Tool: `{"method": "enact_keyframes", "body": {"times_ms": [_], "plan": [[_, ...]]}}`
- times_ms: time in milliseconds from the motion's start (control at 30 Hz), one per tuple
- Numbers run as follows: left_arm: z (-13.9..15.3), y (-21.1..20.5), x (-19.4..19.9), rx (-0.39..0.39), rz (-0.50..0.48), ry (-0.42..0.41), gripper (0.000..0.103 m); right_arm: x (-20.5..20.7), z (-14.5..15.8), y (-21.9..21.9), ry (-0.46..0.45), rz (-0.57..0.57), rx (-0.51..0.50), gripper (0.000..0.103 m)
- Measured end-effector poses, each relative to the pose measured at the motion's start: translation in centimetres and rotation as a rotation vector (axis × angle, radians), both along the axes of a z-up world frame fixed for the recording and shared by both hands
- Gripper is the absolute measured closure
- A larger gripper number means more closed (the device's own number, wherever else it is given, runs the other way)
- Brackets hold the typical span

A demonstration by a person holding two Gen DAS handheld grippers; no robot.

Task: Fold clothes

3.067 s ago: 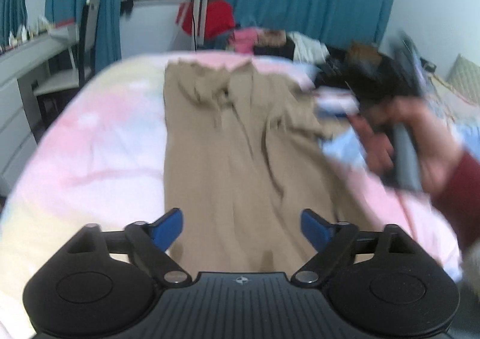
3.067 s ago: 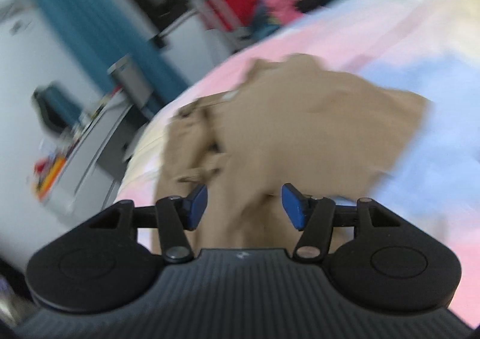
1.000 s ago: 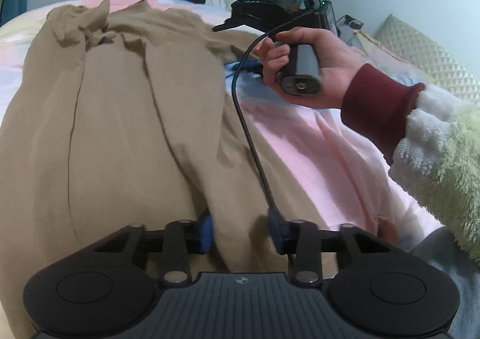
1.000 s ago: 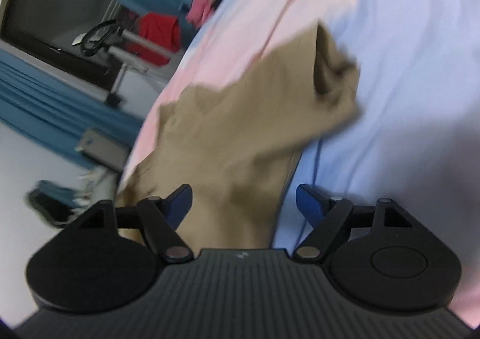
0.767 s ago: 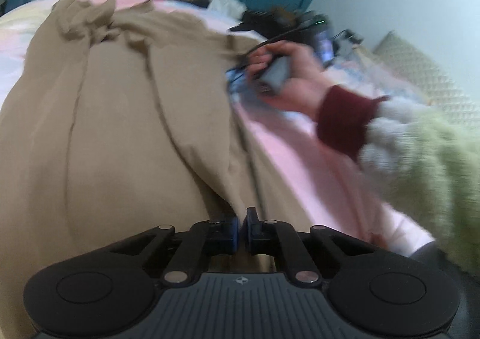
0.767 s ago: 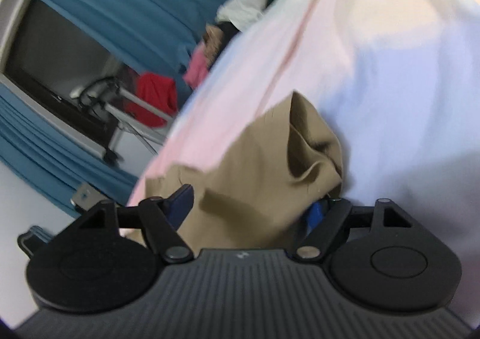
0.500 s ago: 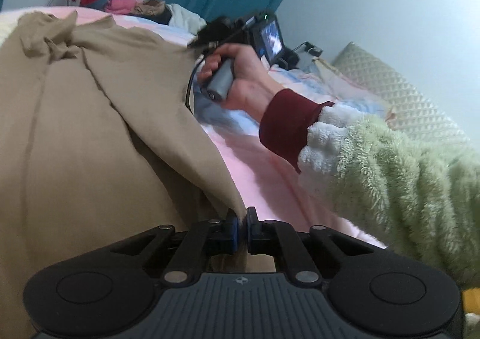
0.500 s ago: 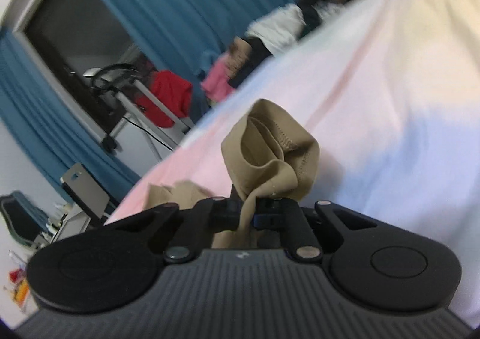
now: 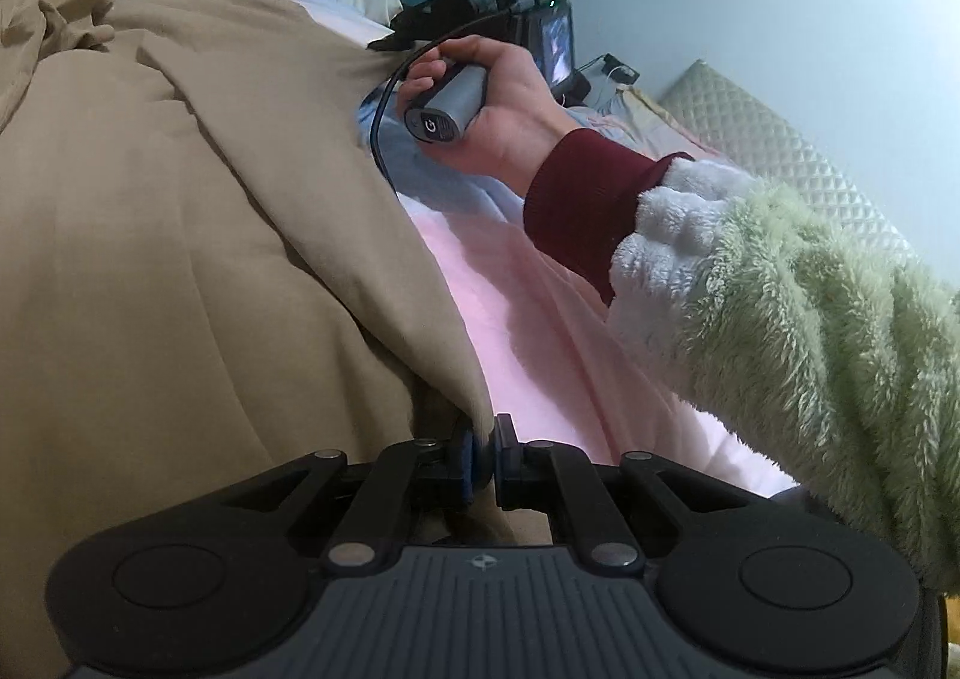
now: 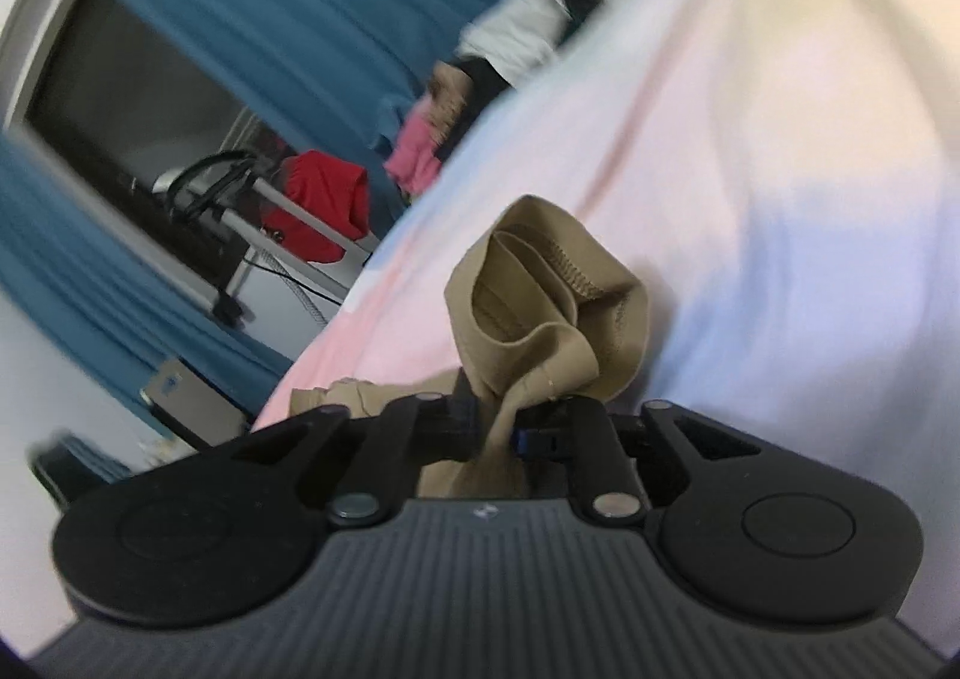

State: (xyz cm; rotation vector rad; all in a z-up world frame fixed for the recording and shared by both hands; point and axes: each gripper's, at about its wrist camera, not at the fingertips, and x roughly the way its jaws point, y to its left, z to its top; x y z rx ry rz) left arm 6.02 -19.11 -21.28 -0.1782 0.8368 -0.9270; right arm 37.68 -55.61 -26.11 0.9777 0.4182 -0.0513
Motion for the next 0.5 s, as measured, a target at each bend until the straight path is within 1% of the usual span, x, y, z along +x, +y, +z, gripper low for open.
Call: {"method": "enact_keyframes", "body": {"times_ms": [33,67,100,167,200,233,300,400,500], "plan": [[0.0,0.0,-0.1,0.003,-0.004,-0.002,0.095,-0.1,-0.3,0.0,-0.001,0.014,0.032,0.061],[0.1,0.0,-0.2,0.008,-0.007,-0.002,0.093,-0.1,-0.6,0.0,-0.002,0.028,0.064,0.055],[0.3,0.0,-0.6,0.011,-0.010,-0.002,0.088,-0.2,-0.5,0.4,-0.003,0.037,0.059,0.050],[0.7,-0.3,-1.3,0.019,-0.029,-0.014,0.075,-0.4,0.5,1.2,0.000,0.056,-0.013,0.050],[0.9,-0.5,-1.6,0.023,-0.039,-0.020,0.065,-0.6,1.0,1.5,0.001,0.064,-0.044,0.050],[1.0,-0.5,-1.6,0.035,-0.049,-0.032,0.061,-1.0,1.5,1.7,0.002,0.071,-0.065,0.050],[0.7,-1.0,-1.9,0.075,-0.062,-0.058,0.060,-2.3,2.1,2.0,0.017,0.086,-0.077,0.050],[0.5,-1.7,-2.4,0.127,-0.068,-0.097,0.058,-5.3,3.1,2.7,0.057,0.102,-0.132,0.050],[0.5,-2.2,-2.7,0.180,-0.045,-0.153,0.057,-8.1,4.7,3.5,0.083,0.100,-0.179,0.049]]}}
